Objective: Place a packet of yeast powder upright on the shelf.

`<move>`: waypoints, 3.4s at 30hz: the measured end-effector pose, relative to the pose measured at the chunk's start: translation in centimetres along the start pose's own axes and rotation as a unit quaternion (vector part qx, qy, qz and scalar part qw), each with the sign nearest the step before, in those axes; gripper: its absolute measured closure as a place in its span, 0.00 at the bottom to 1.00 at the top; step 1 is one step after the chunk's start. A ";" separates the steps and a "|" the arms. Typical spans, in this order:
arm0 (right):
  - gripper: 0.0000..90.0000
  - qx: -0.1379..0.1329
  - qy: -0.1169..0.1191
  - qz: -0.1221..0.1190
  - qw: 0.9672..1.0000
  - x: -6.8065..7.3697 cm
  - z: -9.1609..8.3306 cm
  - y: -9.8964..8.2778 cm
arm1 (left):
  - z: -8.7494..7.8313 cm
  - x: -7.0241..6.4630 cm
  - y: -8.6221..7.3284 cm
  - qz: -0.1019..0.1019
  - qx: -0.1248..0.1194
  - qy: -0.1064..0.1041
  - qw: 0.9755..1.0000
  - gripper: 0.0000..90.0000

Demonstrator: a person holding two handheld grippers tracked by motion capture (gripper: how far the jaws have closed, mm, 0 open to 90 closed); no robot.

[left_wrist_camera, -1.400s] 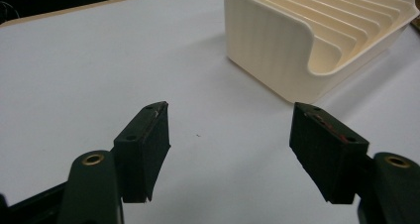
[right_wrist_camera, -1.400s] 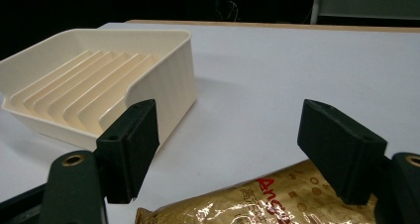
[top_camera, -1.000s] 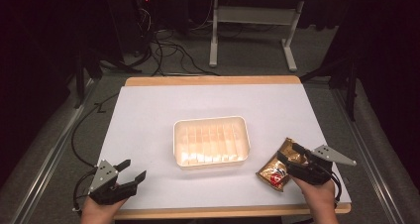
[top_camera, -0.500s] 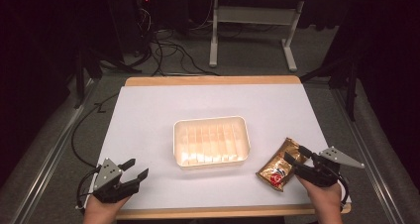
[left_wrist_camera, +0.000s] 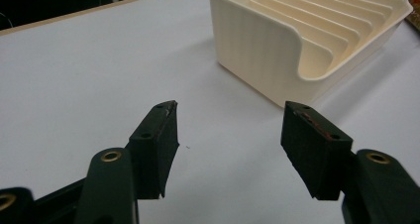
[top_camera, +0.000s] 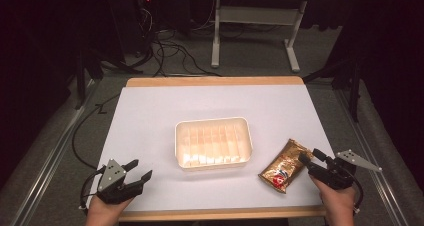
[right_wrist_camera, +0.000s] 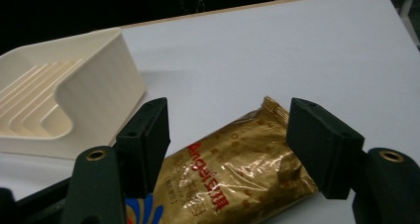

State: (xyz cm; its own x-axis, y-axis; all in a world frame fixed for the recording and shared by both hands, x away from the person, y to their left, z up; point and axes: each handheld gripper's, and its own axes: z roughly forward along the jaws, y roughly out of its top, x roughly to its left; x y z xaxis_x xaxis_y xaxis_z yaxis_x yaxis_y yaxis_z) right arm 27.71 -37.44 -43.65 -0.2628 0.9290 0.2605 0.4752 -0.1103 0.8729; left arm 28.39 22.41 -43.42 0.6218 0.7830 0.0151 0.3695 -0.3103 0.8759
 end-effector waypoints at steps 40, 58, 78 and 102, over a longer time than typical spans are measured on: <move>0.42 0.045 -0.015 0.175 0.983 -7.0 3.5 -0.8 | -0.8 0.7 -1.1 -0.023 0.017 0.013 1.000 0.36; 0.45 0.075 0.027 0.233 0.969 -7.2 4.6 -1.3 | -0.9 0.4 -1.0 -0.010 0.017 0.010 1.000 0.37; 0.83 0.099 0.043 0.215 0.971 -6.5 4.5 -1.6 | -0.7 -0.2 -0.9 0.019 0.028 0.014 0.999 0.37; 1.00 0.047 0.032 0.117 0.992 -3.8 2.4 0.2 | -0.7 -0.3 -0.9 0.021 0.024 0.011 0.999 0.37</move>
State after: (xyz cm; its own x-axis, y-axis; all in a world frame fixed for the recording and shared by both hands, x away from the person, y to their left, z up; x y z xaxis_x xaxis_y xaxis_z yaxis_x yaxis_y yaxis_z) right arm 30.82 -40.17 -45.42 -0.1882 0.8570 0.4798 0.6042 -0.2841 0.7444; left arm 27.40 22.87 -43.84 0.6228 0.7798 0.0632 0.3758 -0.3690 0.8500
